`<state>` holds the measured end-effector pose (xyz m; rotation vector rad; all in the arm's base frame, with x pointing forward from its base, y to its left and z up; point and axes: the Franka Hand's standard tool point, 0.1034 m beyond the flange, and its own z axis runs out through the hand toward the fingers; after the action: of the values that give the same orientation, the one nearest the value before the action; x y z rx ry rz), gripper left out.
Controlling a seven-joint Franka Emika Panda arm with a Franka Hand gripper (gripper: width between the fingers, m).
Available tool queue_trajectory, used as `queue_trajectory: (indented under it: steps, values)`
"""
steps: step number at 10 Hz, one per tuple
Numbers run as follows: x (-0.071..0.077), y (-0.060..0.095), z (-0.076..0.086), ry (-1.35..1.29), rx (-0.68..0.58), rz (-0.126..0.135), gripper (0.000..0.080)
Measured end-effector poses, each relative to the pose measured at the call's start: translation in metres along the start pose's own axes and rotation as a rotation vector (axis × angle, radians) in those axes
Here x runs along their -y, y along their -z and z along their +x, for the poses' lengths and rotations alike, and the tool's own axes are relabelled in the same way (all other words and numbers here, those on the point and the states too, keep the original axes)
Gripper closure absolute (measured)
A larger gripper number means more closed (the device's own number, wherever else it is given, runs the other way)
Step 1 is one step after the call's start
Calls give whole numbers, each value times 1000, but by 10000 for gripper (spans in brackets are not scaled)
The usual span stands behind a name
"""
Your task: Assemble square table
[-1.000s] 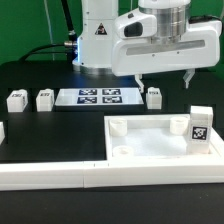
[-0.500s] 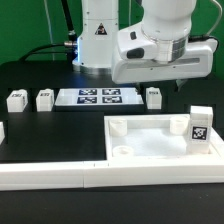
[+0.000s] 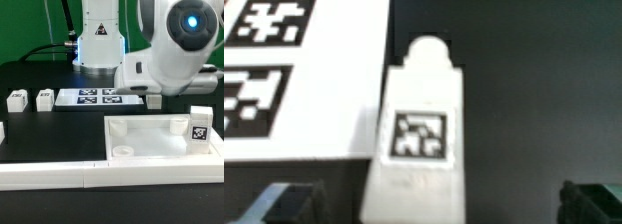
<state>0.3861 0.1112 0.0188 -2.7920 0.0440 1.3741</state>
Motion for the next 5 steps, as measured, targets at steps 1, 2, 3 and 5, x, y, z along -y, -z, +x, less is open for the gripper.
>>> queue_trajectory:
  steps: [1, 2, 3, 5]
  values:
    - [-2, -2, -5, -3, 85, -1, 151]
    - [-3, -2, 0, -5, 90, 2, 151]
    - [-3, -2, 0, -5, 88, 2, 151]
    - [-1, -11, -2, -7, 90, -5, 151]
